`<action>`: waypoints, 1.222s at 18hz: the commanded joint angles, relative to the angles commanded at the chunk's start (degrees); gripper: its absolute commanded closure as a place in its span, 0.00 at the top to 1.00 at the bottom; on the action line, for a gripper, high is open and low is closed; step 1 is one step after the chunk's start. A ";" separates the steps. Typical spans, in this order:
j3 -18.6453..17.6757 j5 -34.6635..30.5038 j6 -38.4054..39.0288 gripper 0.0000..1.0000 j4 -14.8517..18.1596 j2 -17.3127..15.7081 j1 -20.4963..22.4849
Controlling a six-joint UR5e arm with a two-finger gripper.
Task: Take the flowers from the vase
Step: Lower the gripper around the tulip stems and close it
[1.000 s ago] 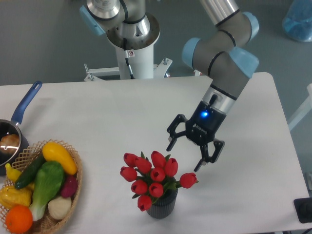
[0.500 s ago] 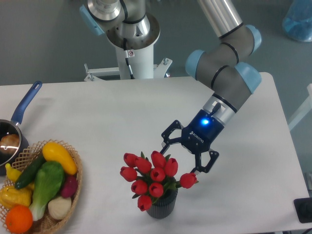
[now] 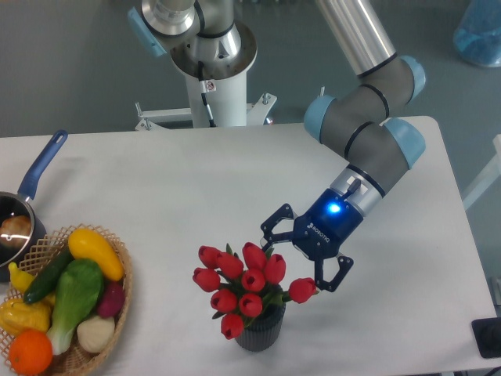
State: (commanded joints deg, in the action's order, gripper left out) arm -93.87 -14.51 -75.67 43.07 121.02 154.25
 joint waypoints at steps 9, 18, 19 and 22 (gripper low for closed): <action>-0.09 0.27 -0.09 0.67 0.00 0.52 -1.41; -0.09 0.88 -0.09 0.00 0.00 0.88 -0.62; -0.09 1.58 -0.09 0.00 0.00 0.71 -0.27; -0.09 4.66 0.35 0.00 0.00 0.00 0.87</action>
State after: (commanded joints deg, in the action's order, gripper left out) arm -93.96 -9.85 -75.32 43.07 121.03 155.12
